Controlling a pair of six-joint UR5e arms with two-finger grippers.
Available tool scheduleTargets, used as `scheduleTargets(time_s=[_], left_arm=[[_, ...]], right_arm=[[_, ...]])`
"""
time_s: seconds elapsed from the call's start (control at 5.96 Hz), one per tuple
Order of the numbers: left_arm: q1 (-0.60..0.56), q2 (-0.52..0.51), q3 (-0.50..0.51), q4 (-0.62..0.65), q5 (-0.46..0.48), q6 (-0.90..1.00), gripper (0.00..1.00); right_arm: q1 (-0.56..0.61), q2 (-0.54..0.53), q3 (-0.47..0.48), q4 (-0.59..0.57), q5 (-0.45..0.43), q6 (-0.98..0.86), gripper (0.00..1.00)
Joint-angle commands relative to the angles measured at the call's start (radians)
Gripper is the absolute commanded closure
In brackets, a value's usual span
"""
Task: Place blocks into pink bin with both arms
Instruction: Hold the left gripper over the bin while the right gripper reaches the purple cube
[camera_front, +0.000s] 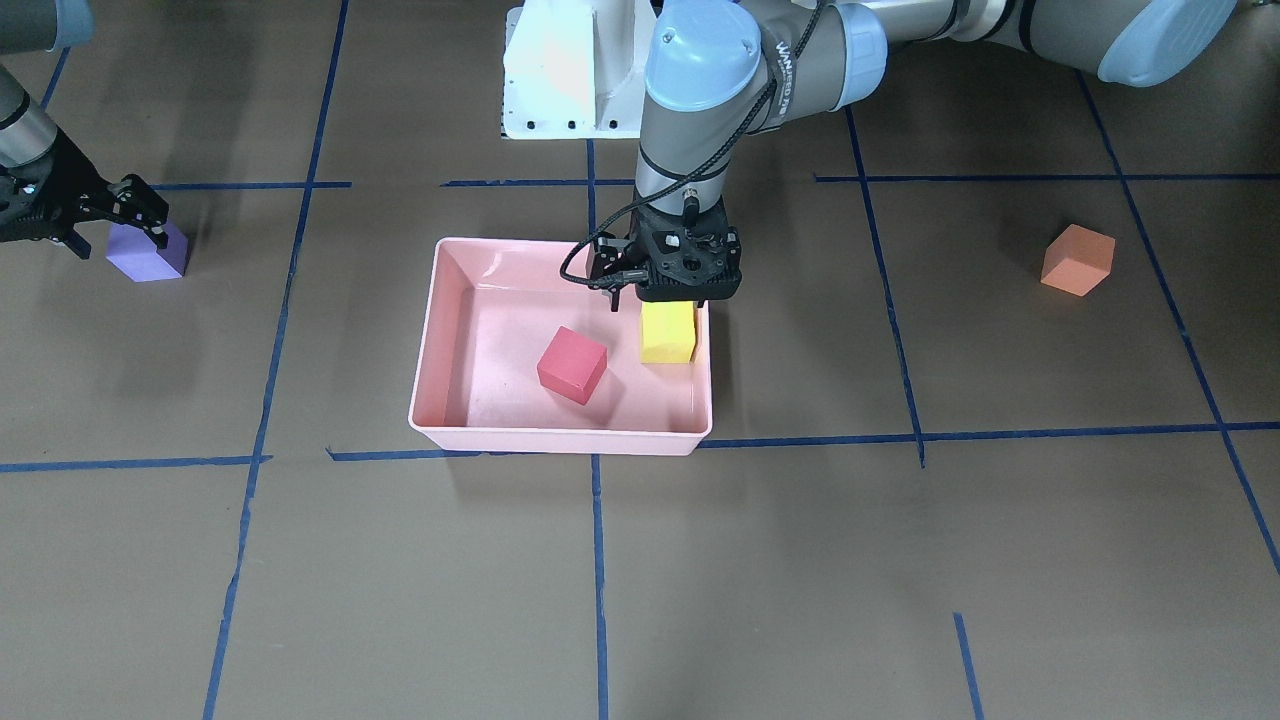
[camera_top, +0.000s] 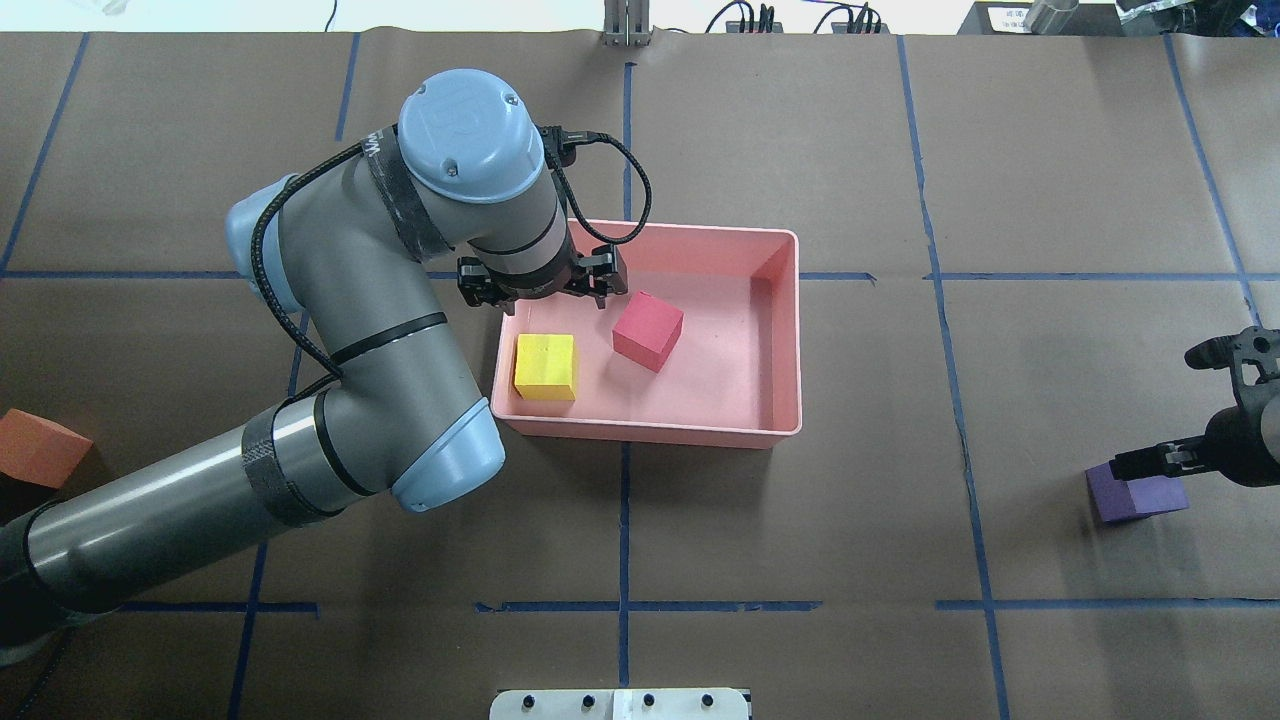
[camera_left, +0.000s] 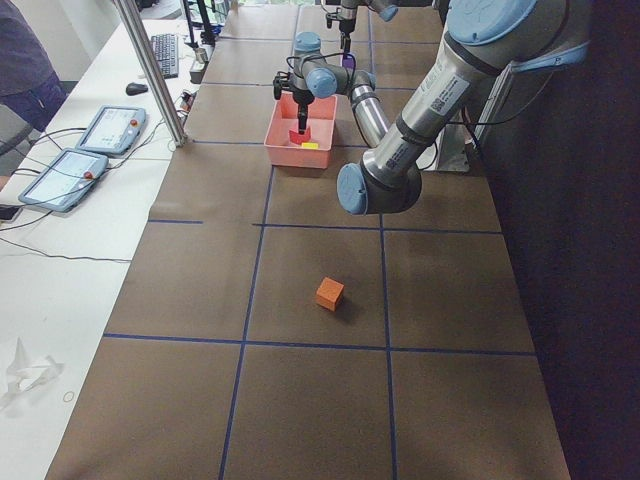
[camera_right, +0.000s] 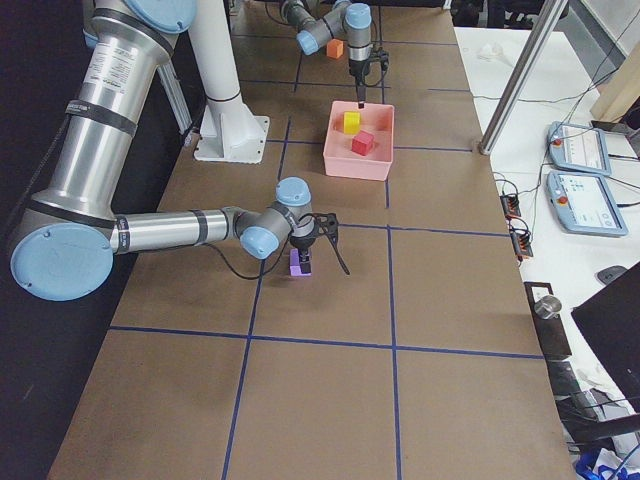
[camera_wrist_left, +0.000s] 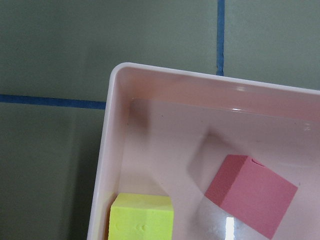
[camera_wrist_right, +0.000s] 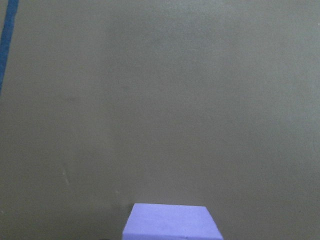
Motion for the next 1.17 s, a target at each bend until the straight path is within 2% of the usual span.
scheduleTargets(time_s=[0.0, 0.17, 0.34, 0.5, 0.67, 1.01], left_arm=[[0.0, 0.0, 0.0, 0.0, 0.0, 0.0, 0.0], [0.002, 0.002, 0.0, 0.0, -0.002, 0.0, 0.0], [0.009, 0.009, 0.001, -0.002, 0.0, 0.003, 0.0], [0.009, 0.034, 0.0, -0.007, -0.003, 0.024, 0.0], [0.003, 0.073, -0.031, -0.002, -0.011, 0.167, 0.0], [-0.041, 0.204, -0.145, 0.012, -0.017, 0.367, 0.0]], right_arm=[[-0.037, -0.008, -0.007, -0.001, -0.001, -0.001, 0.0], [-0.053, -0.008, -0.019, -0.001, -0.001, -0.004, 0.0], [-0.067, -0.007, -0.024, -0.001, -0.004, -0.009, 0.25], [-0.067, -0.005, -0.022, -0.001, -0.003, -0.012, 0.59], [-0.066, -0.001, -0.006, -0.002, 0.005, -0.006, 0.7], [-0.032, 0.013, 0.056, -0.013, 0.055, 0.0, 0.7]])
